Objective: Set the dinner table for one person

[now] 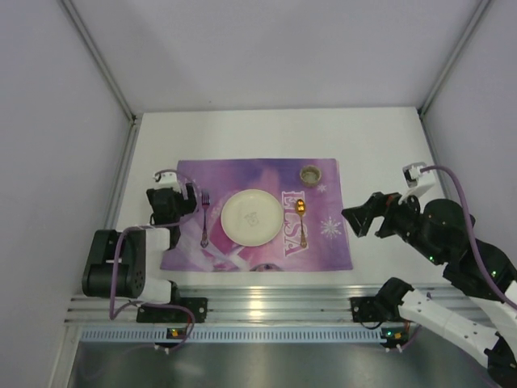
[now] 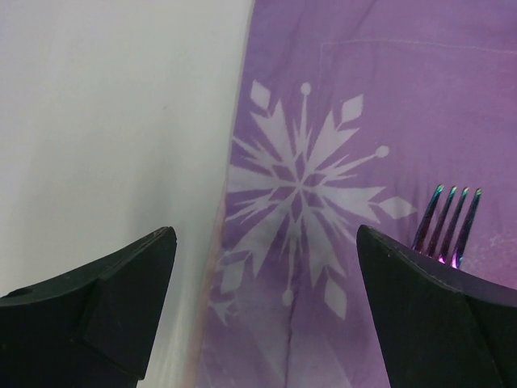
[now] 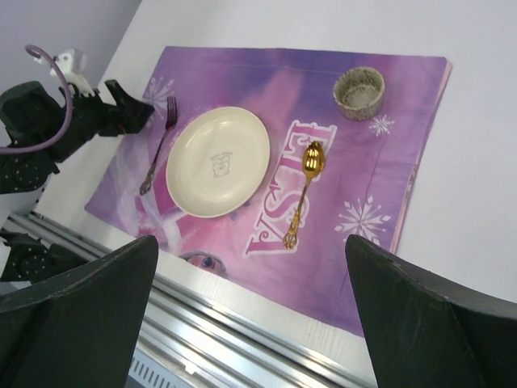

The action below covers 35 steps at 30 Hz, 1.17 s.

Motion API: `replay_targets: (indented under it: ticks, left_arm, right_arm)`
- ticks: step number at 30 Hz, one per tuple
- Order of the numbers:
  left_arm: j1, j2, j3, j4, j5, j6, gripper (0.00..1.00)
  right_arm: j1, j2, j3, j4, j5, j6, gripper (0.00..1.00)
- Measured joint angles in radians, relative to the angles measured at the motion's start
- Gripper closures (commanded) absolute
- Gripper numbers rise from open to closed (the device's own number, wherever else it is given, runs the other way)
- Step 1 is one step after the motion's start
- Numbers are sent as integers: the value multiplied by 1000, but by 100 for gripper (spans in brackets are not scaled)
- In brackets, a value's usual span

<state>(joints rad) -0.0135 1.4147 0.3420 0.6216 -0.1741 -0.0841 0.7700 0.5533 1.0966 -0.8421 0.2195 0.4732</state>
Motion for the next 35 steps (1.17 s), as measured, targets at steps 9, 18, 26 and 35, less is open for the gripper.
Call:
replay_targets:
  ticks: [9,18,26,35]
  left_arm:
    - [37,141,24,212,115,5,2]
    - [20,165,-39,406,104,18,2]
    - [19,165,-39,425,97,28,2]
    - [19,165,-39,425,94,31,2]
  right_arm:
    - [0,-159,-24,-145,28,64,0]
    - [0,-173,-49,-161,49,98,0]
    - [0,-175,-47,-161,87,97,0]
    - [0,-279,-48,-156,122,135,0]
